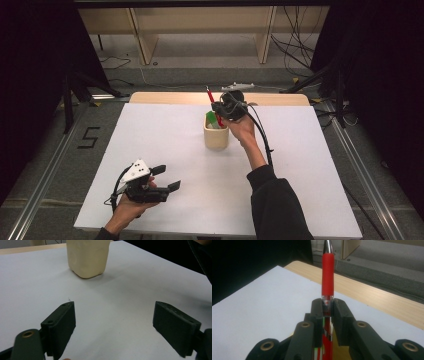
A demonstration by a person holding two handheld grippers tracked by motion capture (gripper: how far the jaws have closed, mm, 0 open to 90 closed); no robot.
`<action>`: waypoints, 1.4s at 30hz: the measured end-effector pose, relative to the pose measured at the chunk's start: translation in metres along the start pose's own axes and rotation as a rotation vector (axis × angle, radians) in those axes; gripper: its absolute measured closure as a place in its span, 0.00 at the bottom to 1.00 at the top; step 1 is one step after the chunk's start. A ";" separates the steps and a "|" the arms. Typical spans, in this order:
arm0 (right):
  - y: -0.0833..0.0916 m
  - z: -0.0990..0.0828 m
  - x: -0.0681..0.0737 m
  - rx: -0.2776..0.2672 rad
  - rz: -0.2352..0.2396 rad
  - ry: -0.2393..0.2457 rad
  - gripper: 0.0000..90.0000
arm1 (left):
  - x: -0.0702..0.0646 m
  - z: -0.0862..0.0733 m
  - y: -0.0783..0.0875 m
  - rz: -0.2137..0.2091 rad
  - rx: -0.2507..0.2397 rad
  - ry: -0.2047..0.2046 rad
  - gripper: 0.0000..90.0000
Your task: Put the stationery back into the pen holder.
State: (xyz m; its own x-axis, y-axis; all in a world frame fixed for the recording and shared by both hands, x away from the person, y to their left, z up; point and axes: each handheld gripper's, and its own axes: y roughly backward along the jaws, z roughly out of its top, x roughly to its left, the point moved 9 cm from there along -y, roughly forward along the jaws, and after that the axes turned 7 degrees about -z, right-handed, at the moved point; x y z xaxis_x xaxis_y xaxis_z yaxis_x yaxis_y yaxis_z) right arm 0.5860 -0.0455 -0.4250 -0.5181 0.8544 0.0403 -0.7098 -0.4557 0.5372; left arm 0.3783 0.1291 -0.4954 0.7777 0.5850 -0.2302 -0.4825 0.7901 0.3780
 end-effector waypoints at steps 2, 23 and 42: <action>-0.001 -0.002 0.000 0.001 0.000 0.000 0.88 | 0.000 0.000 0.000 0.000 0.000 0.001 0.20; 0.030 -0.003 0.004 -0.017 0.019 0.024 0.40 | 0.001 -0.001 -0.001 0.002 0.006 -0.002 0.20; 0.062 -0.029 0.012 -0.043 0.071 0.042 0.35 | 0.002 -0.001 0.000 0.004 0.003 0.006 0.20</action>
State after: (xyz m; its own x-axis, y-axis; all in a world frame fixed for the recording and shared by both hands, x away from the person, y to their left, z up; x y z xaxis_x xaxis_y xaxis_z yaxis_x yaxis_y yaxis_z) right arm 0.5218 -0.0704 -0.4155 -0.5867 0.8087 0.0413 -0.6898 -0.5259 0.4976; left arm 0.3793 0.1302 -0.4969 0.7733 0.5894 -0.2337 -0.4845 0.7871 0.3819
